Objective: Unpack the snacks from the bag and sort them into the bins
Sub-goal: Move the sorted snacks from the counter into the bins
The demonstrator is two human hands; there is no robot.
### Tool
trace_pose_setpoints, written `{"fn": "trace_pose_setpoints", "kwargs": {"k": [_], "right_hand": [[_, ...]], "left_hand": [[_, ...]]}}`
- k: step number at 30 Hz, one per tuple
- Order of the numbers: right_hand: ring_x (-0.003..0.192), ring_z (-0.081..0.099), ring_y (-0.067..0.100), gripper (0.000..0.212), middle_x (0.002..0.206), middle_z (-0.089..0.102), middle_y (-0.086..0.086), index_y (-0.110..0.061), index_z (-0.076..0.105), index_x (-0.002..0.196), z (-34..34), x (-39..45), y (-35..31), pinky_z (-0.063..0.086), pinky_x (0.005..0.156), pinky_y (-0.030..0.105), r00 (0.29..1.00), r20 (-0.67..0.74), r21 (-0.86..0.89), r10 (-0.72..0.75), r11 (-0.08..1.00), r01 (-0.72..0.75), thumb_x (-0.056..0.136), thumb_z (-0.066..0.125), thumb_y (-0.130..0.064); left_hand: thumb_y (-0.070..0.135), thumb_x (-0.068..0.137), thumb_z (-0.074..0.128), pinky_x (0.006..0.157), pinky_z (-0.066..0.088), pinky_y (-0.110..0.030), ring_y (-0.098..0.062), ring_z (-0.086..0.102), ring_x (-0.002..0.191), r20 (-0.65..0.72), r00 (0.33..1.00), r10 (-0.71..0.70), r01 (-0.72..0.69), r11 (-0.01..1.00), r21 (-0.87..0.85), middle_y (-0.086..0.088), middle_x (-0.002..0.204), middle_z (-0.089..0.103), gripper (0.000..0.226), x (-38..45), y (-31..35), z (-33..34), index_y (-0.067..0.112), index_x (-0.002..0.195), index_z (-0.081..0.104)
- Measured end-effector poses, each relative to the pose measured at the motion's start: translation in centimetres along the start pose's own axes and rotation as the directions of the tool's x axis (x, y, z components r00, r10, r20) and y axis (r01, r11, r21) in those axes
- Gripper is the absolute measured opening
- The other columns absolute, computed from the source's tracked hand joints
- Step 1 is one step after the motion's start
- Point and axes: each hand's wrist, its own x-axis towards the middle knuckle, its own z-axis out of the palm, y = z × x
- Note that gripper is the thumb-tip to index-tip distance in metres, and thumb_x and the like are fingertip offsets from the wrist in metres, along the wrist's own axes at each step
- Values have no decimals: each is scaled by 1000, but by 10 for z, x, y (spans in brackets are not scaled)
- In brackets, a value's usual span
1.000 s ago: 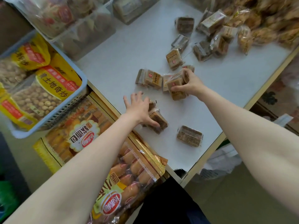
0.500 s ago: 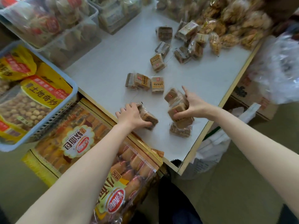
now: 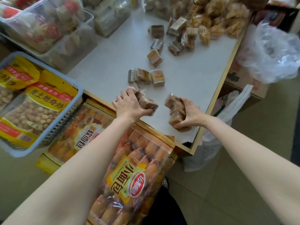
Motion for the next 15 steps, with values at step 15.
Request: {"fn": "trace_pose_setpoints", "kwargs": {"k": [15], "right_hand": [[117, 38, 37, 105, 129, 39, 14, -24, 13, 145, -3, 61, -61, 34, 95, 48, 970, -210, -395, -126, 918, 34, 62, 76, -38]], "left_hand": [[69, 59, 70, 105, 24, -48, -31, 36, 126, -211, 973, -94, 69, 990, -123, -14, 136, 38, 113, 3, -53, -24, 7, 141, 23]]}}
